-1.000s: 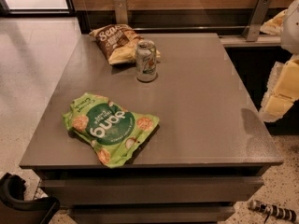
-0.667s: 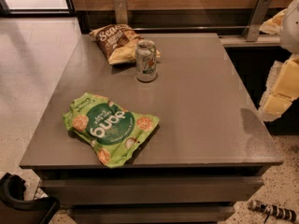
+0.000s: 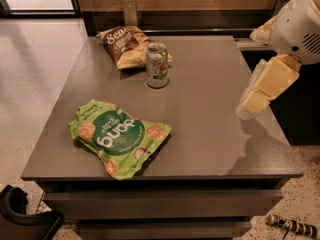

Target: Pick green rice chip bag

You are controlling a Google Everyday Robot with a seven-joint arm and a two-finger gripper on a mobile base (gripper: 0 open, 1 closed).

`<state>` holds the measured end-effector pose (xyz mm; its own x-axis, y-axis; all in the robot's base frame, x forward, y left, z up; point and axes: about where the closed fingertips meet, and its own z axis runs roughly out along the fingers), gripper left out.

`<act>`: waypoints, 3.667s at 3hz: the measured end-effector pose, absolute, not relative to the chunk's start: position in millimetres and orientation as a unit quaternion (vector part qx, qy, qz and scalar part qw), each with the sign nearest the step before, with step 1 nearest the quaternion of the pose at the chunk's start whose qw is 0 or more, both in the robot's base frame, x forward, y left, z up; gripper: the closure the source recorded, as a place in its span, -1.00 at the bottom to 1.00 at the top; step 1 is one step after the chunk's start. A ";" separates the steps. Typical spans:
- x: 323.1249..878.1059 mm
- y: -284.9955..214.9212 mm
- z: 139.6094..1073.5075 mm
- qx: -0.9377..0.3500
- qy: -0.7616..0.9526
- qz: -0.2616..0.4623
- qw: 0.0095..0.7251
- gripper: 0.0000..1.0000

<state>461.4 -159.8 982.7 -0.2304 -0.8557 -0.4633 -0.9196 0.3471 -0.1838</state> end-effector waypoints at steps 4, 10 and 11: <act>476.2 -23.8 951.6 -0.507 0.727 0.132 0.443 -1.00; 464.4 104.8 864.2 -0.538 0.752 0.193 0.329 -1.00; 465.6 111.9 840.0 -0.524 0.762 0.208 0.317 -1.00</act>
Offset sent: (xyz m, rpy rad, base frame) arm 0.0191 0.1367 -0.0348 0.5114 -0.2279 -0.0044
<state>465.6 111.9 840.0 -0.2487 -0.6676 -0.7017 -0.9315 0.3635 -0.0157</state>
